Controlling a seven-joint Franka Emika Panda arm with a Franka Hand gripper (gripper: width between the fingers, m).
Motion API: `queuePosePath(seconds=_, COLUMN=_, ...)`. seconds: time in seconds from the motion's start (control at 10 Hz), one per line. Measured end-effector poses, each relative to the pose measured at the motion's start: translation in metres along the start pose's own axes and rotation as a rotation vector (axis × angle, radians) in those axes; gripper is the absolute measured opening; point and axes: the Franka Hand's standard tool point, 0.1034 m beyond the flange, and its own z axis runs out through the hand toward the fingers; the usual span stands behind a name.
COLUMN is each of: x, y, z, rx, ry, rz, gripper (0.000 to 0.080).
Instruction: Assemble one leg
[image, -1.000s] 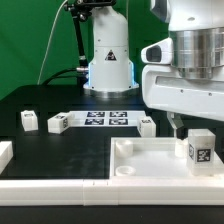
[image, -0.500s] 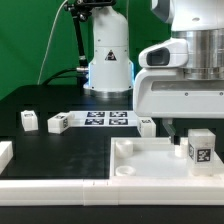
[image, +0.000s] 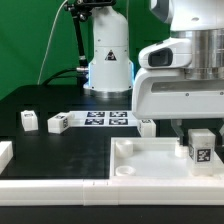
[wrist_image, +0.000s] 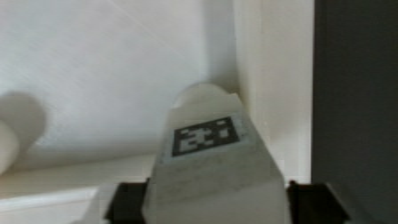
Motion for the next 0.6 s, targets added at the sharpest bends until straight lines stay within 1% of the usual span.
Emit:
queuePosePath(seconds=0.1, x=0.0001, y=0.0006, z=0.0000, rx=-0.001, ry=0.000, rz=0.000, gripper=0.0290)
queuePosePath(seconds=0.2, x=0.0001, y=0.0004, z=0.0000, rx=0.001, ry=0.000, rz=0.023, gripper=0.0290)
queuePosePath(seconds=0.5, x=-0.0002, y=0.0021, z=-0.0001, rx=0.005, ry=0.001, rz=0.414, gripper=0.0290)
queuePosePath(seconds=0.6, x=0.0001, y=0.0027, z=0.0001, rx=0.012, ry=0.001, rz=0.530, gripper=0.0290)
